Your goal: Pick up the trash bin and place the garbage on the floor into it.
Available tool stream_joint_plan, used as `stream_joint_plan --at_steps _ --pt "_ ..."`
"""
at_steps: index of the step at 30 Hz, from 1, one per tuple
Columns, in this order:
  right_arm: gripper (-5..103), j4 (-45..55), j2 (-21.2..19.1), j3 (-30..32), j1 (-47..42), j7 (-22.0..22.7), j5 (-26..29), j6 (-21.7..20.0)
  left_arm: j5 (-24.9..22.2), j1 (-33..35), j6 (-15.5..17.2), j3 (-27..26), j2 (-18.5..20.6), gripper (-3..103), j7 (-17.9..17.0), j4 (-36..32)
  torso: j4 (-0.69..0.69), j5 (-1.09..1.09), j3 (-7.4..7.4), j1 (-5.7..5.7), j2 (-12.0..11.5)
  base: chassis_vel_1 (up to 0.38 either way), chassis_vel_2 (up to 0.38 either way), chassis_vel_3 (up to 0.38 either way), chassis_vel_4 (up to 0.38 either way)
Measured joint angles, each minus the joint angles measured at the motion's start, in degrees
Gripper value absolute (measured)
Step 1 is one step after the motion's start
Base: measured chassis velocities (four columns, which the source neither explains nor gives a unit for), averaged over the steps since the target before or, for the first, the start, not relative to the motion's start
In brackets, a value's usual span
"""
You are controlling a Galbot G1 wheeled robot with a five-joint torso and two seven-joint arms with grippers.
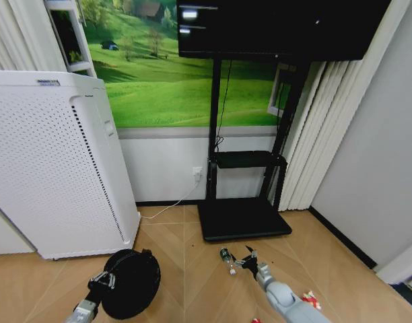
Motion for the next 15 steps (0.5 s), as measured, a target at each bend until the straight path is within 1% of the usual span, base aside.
stream_joint_plan --at_steps 1,2,4,12,13,14,15 --pt "100 -1.53 0.46 -1.84 1.21 0.0 0.79 -0.17 -0.15 -0.17 0.0 0.0 0.22 4 0.02 0.13 0.0 0.0 0.0 0.0 0.0 0.0 0.0 0.0 0.0" --pt "100 -1.53 0.46 -1.84 1.21 0.0 0.79 -0.17 -0.15 -0.17 0.0 0.0 0.22 4 0.02 0.13 0.0 0.0 0.0 0.0 0.0 0.0 0.0 0.0 0.0" --pt "100 -3.76 1.06 -4.27 3.03 -0.02 1.51 -0.28 -0.42 -0.43 0.03 0.02 0.46 4 0.05 0.21 0.0 0.0 0.0 0.0 0.0 0.0 0.0 0.0 0.0" --pt "100 -8.11 3.12 -7.7 7.35 -0.06 1.92 -0.29 -0.42 -0.63 0.05 0.22 0.52 4 0.12 0.5 0.01 0.0 0.0 0.0 0.0 0.0 0.0 0.0 0.0" --pt "100 -8.75 3.63 -8.15 8.01 -0.06 1.91 -0.29 -0.37 -0.63 0.03 0.26 0.47 4 0.13 0.61 0.01 0.0 0.0 0.0 0.0 0.0 0.0 0.0 0.0" --pt "100 -10.41 5.31 -9.0 9.37 0.01 1.83 -0.29 -0.22 -0.6 0.0 0.37 0.31 4 0.17 0.74 0.0 -0.02 0.0 0.0 0.0 0.0 0.0 0.0 0.0" --pt "100 -10.41 5.31 -9.0 9.37 0.01 1.83 -0.29 -0.22 -0.6 0.0 0.37 0.31 4 0.17 0.74 0.0 -0.02 0.0 0.0 0.0 0.0 0.0 0.0 0.0"
